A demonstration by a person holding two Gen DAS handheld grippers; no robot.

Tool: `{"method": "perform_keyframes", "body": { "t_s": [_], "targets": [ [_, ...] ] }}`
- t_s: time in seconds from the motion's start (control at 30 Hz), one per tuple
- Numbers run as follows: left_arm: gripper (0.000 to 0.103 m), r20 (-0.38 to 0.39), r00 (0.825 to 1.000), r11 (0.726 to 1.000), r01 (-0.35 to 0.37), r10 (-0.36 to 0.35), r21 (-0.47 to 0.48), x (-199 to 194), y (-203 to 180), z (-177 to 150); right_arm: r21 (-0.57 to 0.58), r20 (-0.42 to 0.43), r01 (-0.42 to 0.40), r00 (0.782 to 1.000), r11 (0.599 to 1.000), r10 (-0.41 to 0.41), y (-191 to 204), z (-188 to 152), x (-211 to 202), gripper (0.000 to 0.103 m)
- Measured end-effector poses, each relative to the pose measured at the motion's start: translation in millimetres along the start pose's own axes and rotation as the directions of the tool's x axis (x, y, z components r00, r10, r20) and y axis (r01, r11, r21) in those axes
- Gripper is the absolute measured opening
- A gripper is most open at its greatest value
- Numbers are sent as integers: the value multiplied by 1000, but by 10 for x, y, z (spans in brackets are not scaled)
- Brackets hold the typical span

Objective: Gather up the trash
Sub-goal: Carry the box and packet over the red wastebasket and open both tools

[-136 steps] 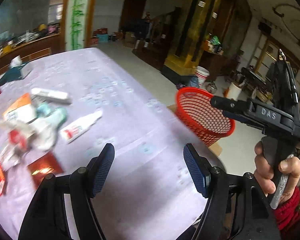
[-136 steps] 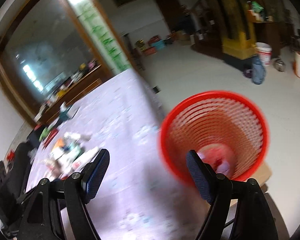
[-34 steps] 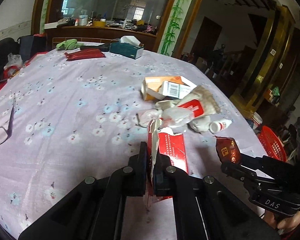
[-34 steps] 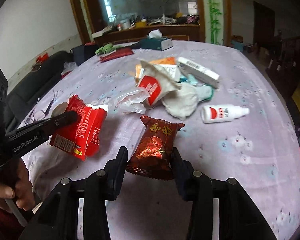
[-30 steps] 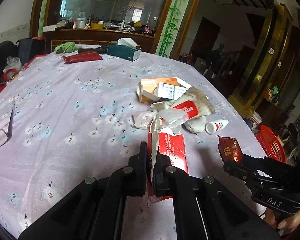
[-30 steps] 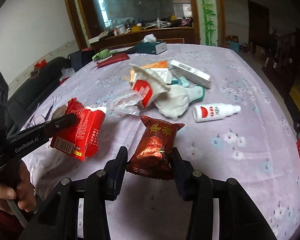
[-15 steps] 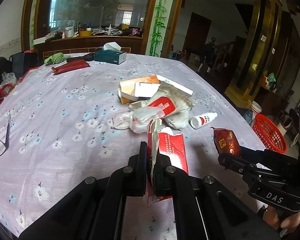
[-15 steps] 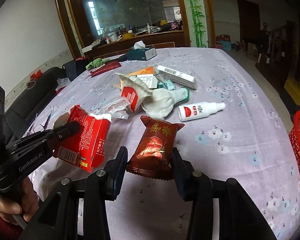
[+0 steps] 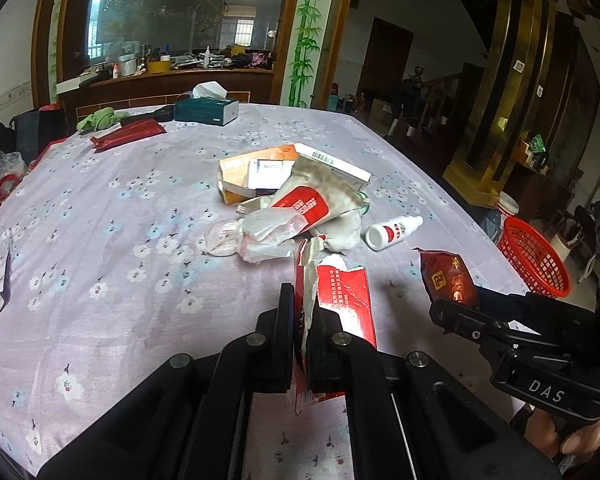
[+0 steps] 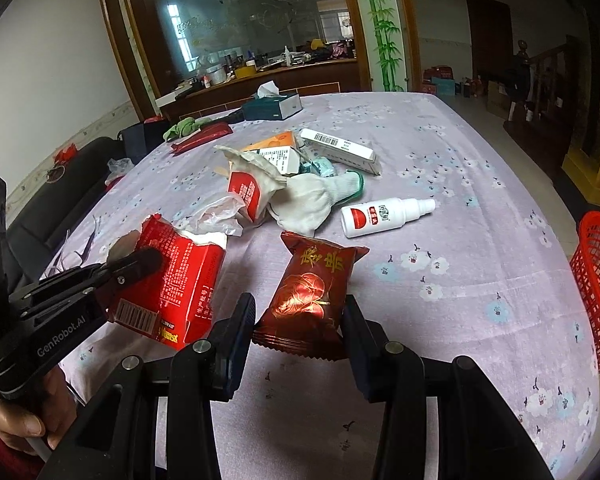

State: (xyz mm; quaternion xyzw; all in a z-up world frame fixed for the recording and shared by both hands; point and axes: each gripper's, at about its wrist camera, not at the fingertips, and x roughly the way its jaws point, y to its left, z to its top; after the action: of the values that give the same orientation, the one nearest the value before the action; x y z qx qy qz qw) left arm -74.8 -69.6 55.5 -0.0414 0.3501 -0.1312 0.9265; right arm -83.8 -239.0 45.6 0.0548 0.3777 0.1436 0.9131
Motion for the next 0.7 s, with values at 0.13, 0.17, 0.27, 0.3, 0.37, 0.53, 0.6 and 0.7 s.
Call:
{"method": "perform_keyframes", "body": {
  "t_s": [0.13, 0.17, 0.27, 0.3, 0.37, 0.53, 0.6, 0.7],
  "targets": [
    [4, -7, 999, 999, 33, -33, 10, 39, -88, 63, 41, 13, -5, 1000, 999, 4, -137, 32, -84, 47],
    [4, -7, 999, 999, 39, -39, 16, 44, -121, 77, 57, 21, -3, 1000, 998, 2, -196, 47, -131, 47],
    [4, -11, 998, 997, 69, -69, 34, 77, -249, 150, 92, 48, 6, 999, 996, -10, -348, 81, -268, 47],
    [4, -16, 996, 995, 88, -88, 39, 93, -310, 185, 102, 57, 9, 998, 995, -15, -395, 91, -310, 47],
    [4, -21, 993, 992, 115, -114, 51, 118, -420, 230, 131, 77, 14, 997, 991, -24, -528, 119, -424, 47],
    [4, -43, 977, 973, 210, -207, 98, 180, -873, 413, 237, 137, 33, 988, 971, -67, -1024, 148, -770, 47],
    [4, -56, 967, 960, 253, -248, 116, 214, -1093, 495, 284, 156, 55, 983, 957, -102, -1256, 147, -908, 47],
    [4, -87, 942, 934, 334, -324, 131, 292, -1476, 621, 361, 168, 82, 974, 929, -151, -1641, 128, -1092, 47]
  ]
}}
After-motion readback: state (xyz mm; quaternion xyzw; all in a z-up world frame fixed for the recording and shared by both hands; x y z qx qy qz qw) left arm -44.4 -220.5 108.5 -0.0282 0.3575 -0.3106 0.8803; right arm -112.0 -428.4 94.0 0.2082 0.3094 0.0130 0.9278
